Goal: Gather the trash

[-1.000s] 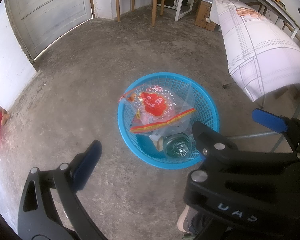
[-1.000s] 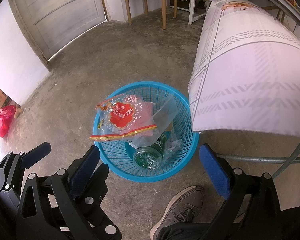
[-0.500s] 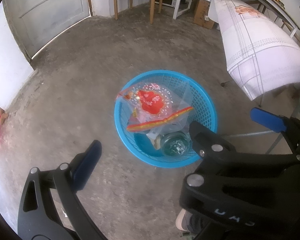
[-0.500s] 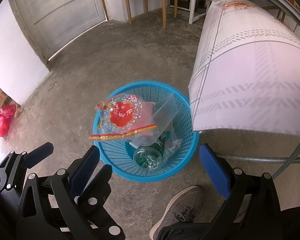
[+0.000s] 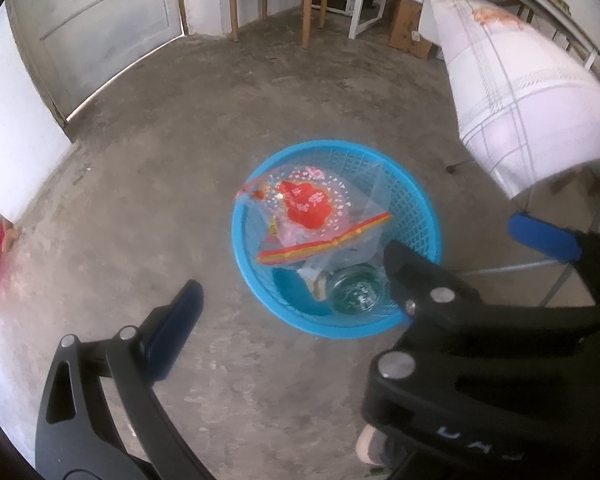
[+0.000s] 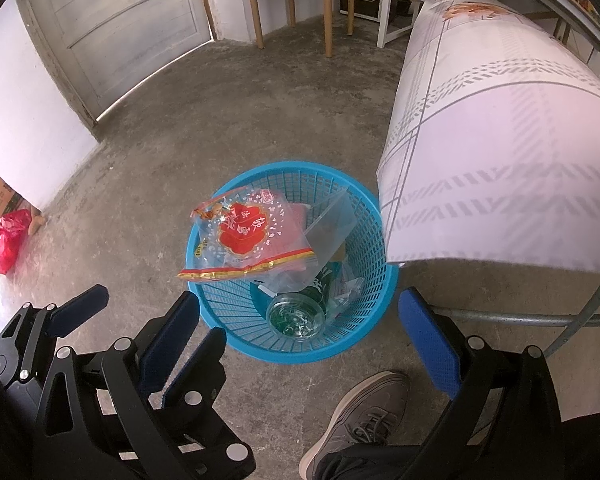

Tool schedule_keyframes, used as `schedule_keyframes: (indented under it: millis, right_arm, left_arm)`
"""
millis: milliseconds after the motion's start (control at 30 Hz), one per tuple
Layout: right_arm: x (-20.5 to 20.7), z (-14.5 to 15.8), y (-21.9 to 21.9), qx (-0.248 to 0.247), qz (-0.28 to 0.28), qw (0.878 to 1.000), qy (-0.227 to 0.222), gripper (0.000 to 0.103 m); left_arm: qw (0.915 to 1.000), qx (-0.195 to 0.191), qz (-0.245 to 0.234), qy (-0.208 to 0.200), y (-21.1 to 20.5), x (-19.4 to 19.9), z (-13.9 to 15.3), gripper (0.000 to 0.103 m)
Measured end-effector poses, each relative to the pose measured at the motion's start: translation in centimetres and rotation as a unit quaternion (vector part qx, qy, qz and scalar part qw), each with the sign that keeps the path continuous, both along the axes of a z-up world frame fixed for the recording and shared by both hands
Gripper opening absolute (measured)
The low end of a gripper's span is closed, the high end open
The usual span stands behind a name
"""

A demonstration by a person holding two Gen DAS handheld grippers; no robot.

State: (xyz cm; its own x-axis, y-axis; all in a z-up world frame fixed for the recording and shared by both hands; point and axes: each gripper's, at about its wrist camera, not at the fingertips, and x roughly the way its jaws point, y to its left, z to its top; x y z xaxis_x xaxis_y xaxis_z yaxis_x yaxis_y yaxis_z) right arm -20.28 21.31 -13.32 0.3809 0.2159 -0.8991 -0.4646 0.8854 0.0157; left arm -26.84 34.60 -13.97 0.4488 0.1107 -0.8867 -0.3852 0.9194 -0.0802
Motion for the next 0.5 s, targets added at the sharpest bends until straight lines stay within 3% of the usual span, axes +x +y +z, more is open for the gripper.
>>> schedule_keyframes:
  millis: [500]
  right_arm:
    - [-0.11,0.03,0.23,0.002,0.001,1.0,-0.005,0.097]
  left_arm:
    - [0.9993,0.032,0.009,-0.014,0.75,0.32,0.64,0.095]
